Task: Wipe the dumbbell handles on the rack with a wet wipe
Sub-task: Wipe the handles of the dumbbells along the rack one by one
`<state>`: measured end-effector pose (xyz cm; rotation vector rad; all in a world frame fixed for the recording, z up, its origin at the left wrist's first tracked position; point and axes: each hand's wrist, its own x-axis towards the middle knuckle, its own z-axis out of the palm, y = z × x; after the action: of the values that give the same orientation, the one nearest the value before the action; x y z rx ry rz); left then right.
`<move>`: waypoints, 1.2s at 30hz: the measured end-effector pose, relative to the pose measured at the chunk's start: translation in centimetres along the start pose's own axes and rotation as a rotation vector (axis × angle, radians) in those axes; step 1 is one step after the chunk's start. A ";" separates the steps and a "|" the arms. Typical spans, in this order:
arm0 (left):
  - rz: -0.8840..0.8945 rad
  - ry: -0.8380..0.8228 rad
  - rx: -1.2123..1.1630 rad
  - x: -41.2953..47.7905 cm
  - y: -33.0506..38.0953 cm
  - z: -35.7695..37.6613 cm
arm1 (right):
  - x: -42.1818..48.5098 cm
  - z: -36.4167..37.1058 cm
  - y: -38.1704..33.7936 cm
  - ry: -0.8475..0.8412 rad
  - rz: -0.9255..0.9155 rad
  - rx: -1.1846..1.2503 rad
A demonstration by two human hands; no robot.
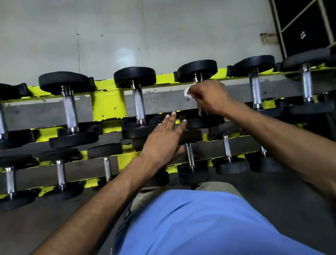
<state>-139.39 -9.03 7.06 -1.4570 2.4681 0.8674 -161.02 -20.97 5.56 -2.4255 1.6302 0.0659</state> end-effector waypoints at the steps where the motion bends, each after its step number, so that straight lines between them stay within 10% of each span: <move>1: 0.008 0.007 -0.002 0.9 1.0 0.5 | -0.6 0.3 1.0 -0.083 -0.074 -0.089; 4: -0.011 0.014 -0.013 3.1 4.2 2.0 | -1.9 0.9 3.4 -0.287 -0.296 -0.175; 11: -0.182 -0.031 -0.043 4.9 9.5 5.1 | 2.4 -0.1 6.8 -0.002 -0.356 -0.245; 16: -0.316 0.004 -0.084 5.4 12.3 5.8 | 0.5 1.6 5.7 -0.459 -0.640 -0.167; 21: -0.380 0.017 -0.078 5.4 13.9 5.3 | 2.2 1.2 7.7 -0.140 -0.508 -0.116; 25: -0.389 0.046 -0.042 5.7 14.4 5.1 | 0.6 2.3 7.2 -0.415 -0.667 -0.091; 30: -0.354 0.046 0.023 6.2 14.3 5.1 | 4.1 0.7 9.2 -0.089 -0.530 -0.090; 36: -0.346 0.031 0.020 6.3 14.1 4.5 | 0.1 3.7 7.8 -0.222 -0.660 0.004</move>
<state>-155.19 -6.19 6.50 -1.8269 2.1410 0.7514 -167.80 -23.14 0.69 -2.7025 0.6886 0.2114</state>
